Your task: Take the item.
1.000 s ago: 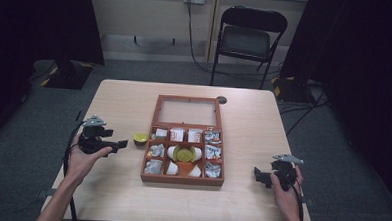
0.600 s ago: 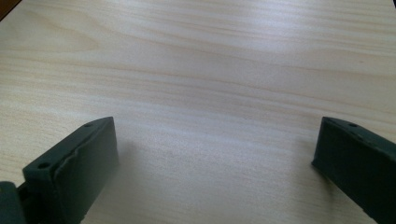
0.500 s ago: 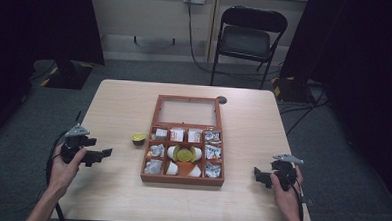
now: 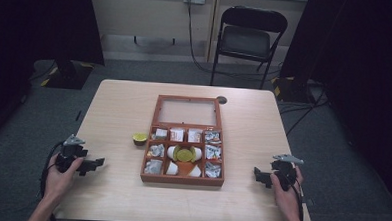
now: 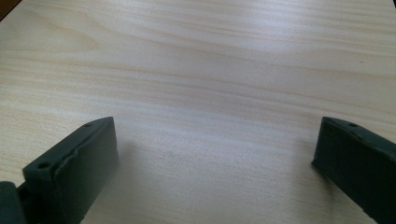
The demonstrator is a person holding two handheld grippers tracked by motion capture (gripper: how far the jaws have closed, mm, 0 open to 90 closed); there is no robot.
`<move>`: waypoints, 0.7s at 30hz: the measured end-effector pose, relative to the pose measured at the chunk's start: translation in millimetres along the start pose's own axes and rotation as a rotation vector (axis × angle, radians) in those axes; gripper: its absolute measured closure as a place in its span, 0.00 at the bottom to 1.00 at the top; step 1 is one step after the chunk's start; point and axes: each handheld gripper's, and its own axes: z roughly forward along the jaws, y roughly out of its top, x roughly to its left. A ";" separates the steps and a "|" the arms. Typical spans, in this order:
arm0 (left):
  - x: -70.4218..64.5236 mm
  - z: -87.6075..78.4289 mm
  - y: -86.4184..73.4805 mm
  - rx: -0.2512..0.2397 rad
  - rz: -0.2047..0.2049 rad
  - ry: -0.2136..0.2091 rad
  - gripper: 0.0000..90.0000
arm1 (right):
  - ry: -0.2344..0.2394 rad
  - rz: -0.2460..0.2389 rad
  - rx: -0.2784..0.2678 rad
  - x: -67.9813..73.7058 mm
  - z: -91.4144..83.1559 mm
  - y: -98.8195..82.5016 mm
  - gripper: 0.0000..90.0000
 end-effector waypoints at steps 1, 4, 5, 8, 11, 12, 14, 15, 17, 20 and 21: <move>1.0 0.4 -1.8 0.001 -0.008 -0.004 0.21 | 0.000 0.000 0.000 0.0 0.0 0.0 0.00; -0.6 1.8 -3.2 0.003 0.014 0.038 0.21 | 0.000 0.000 0.000 -0.1 0.0 0.0 0.00; -2.5 3.1 -3.5 0.005 0.029 0.050 0.20 | 0.000 0.000 0.000 0.0 0.1 0.1 0.00; -7.3 6.4 -5.6 -0.016 0.047 0.073 0.16 | 0.000 -0.001 0.000 -0.1 0.0 0.0 0.00; -9.0 9.0 -6.4 -0.034 0.044 0.087 0.14 | 0.000 -0.001 0.000 -0.1 0.0 0.0 0.00; -9.0 9.0 -6.4 -0.034 0.044 0.087 0.13 | 0.000 -0.001 0.000 -0.1 0.0 0.0 0.00; -10.2 10.7 -8.3 -0.059 0.034 0.088 0.11 | 0.000 -0.001 0.000 -0.1 0.0 0.0 0.00; -10.2 11.2 -9.5 -0.067 0.038 0.088 0.10 | 0.000 -0.001 0.000 -0.1 0.0 0.0 0.00; -9.5 12.5 -12.2 -0.087 0.052 0.082 0.07 | 0.000 0.000 0.000 0.0 0.1 0.1 0.00; -9.6 12.6 -12.2 -0.088 0.050 0.082 0.07 | 0.001 0.000 0.000 0.0 0.1 0.1 0.00; -9.8 12.4 -12.4 -0.086 0.047 0.087 0.07 | 0.001 -0.001 0.000 -0.1 0.1 0.2 0.00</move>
